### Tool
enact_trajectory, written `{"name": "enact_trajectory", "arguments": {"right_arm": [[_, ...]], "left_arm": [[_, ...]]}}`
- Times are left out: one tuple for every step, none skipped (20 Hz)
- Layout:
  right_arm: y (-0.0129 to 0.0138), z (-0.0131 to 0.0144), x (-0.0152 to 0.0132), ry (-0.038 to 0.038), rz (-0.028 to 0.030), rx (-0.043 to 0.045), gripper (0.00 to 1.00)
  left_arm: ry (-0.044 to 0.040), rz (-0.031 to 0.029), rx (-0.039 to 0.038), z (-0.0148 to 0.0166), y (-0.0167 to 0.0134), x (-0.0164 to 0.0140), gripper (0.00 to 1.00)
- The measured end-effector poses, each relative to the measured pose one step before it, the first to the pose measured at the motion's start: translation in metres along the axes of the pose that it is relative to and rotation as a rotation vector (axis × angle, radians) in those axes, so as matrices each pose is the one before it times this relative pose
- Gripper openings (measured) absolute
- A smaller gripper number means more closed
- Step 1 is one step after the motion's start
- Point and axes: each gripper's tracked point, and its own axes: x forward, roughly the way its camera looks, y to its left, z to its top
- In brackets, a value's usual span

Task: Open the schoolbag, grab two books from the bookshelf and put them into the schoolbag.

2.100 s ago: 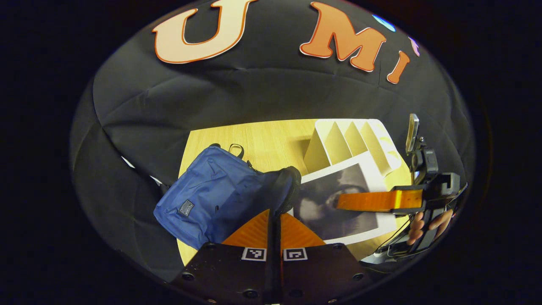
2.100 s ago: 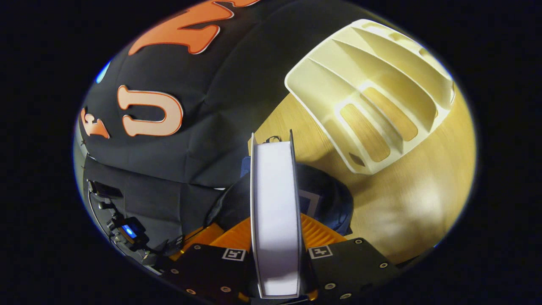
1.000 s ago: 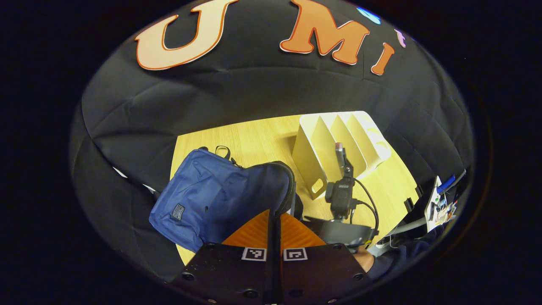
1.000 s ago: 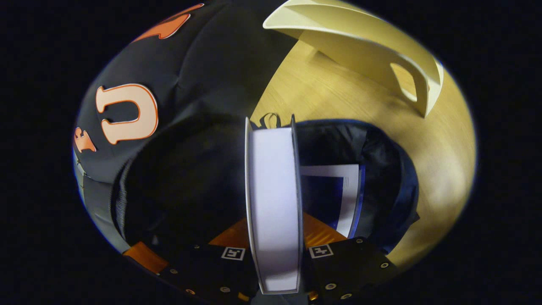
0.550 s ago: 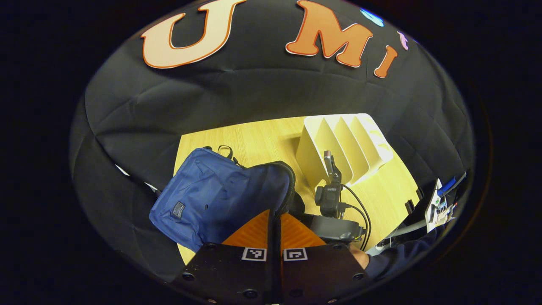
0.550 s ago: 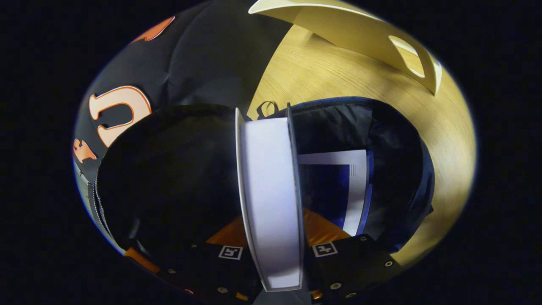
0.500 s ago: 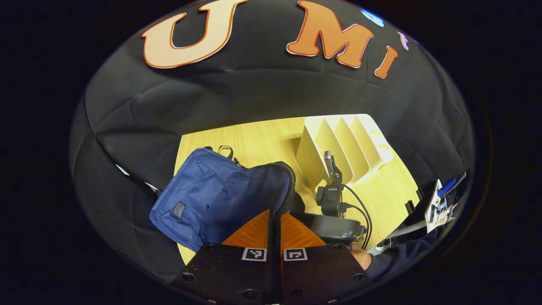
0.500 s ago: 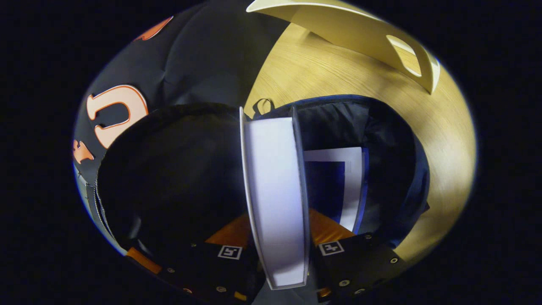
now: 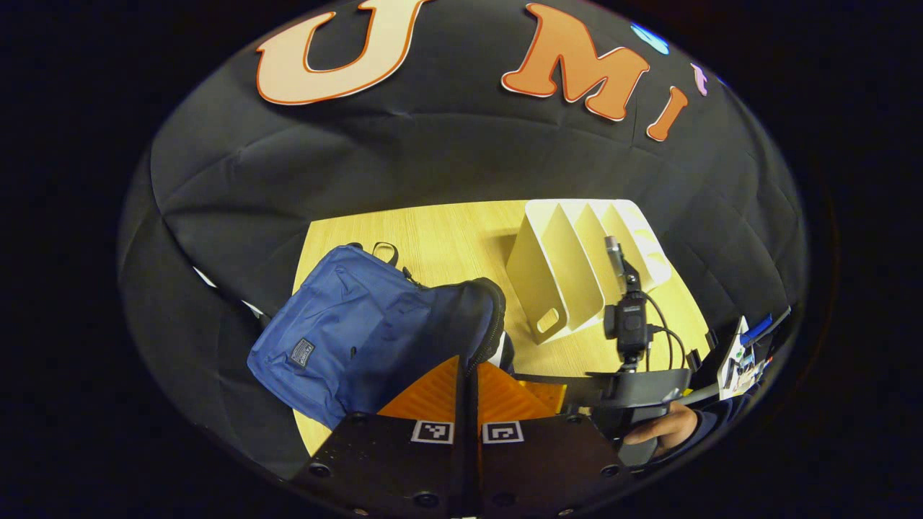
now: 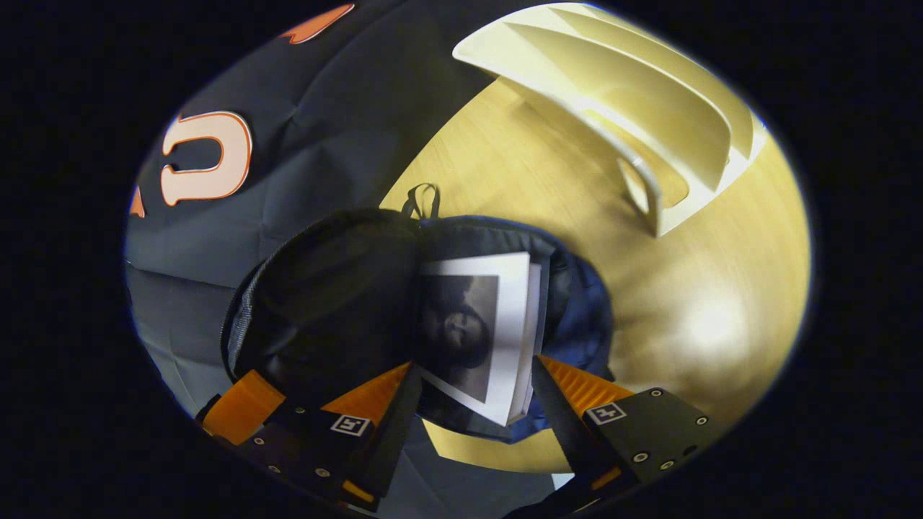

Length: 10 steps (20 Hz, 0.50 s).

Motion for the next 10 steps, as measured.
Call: {"name": "enact_trajectory", "arguments": {"right_arm": [[-0.00379,0.00219,-0.01658,-0.01008,0.00327,-0.0046,0.93],[-0.00271,0.00275,-0.01429,-0.00368,0.00415,-0.01184,0.93],[0.00092,0.00457,-0.01242,-0.00469,0.00063,-0.01277,1.0],[-0.00069,0.00584,-0.01185,-0.01336,0.00157,-0.01533,0.93],[-0.00409,0.00526,-0.00846,-0.01092,-0.01012,-0.01239,0.93],[-0.0033,0.00625,-0.01087,-0.01696,-0.00326,-0.01289,0.94],[-0.00388,0.00754,-0.01173,-0.01819,-0.00652,-0.01401,0.94],[-0.00343,0.01211,-0.0132,-0.03249,0.00141,-0.02069,0.94],[-0.00613,0.01068,-0.01309,-0.03121,-0.01042,-0.02549,0.94],[-0.00675,0.01426,-0.01329,-0.04,-0.0101,-0.02436,0.94]], "left_arm": [[0.00131,-0.00124,-0.0048,-0.00126,-0.00063,0.00176,0.01],[0.0022,-0.00382,-0.00384,0.00023,-0.00155,0.00219,0.0],[0.0021,0.00083,-0.00172,-0.0011,-0.00007,0.00142,0.0],[0.00104,-0.0008,0.00052,-0.00051,-0.00064,0.00156,0.01],[0.00063,0.00263,-0.0019,-0.00098,-0.00061,0.00123,0.0],[0.00333,-0.00165,-0.00111,0.00003,-0.00199,0.00234,0.0],[0.00267,0.00389,0.00014,-0.00192,0.00022,0.0017,0.0],[0.00334,0.00178,0.00547,-0.0008,-0.00142,0.0023,0.0],[0.00178,0.00487,0.00468,-0.00229,-0.00085,0.0012,0.01],[0.00475,0.00153,0.0034,-0.00235,-0.00209,0.00175,0.01]]}}
